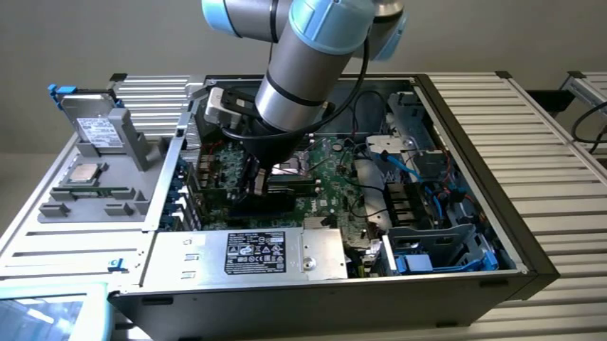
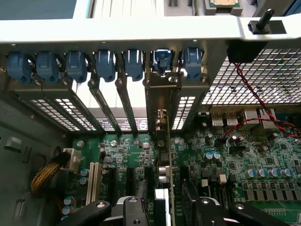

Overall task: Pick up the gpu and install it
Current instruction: 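Insert the gpu into the slot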

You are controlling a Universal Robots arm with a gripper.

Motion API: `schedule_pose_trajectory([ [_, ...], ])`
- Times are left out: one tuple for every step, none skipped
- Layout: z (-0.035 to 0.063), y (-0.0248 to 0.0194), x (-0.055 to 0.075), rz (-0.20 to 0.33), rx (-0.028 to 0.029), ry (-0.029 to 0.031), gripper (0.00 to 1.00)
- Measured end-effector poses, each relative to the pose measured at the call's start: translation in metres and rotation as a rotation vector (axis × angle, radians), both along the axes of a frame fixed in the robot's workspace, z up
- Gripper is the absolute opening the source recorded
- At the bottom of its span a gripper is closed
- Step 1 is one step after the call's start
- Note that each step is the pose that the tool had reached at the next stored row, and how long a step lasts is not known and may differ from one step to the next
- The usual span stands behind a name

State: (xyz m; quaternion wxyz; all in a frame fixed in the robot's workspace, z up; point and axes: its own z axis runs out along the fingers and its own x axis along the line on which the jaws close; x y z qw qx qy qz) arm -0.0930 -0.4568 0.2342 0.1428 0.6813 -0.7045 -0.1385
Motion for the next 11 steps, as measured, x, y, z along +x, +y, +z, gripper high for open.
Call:
schedule_pose_trajectory([
  [0.0, 0.0, 0.0, 0.0, -0.0001, 0.0, 0.43],
  [0.0, 0.0, 0.0, 0.0, -0.0001, 0.0, 0.43],
  [0.0, 0.0, 0.0, 0.0, -0.0001, 0.0, 0.43],
  [0.0001, 0.0, 0.0, 0.0, -0.0004, 0.0001, 0.43],
  [0.0005, 0.0, 0.0, 0.0, -0.0011, 0.0002, 0.43],
  [0.0018, 0.0, 0.0, 0.0, -0.0027, 0.0004, 0.43],
  [0.004, 0.0, 0.0001, 0.0, -0.0043, 0.0005, 0.43],
  [0.0067, 0.0, 0.0, 0.0, -0.006, 0.0005, 0.43],
  [0.0085, 0.0, 0.0, 0.0, -0.008, 0.0006, 0.43],
  [0.009, 0.0001, 0.0, 0.0, -0.0093, 0.0006, 0.43],
  [0.0089, 0.0, 0.0001, 0.0, -0.0093, 0.0005, 0.43],
])
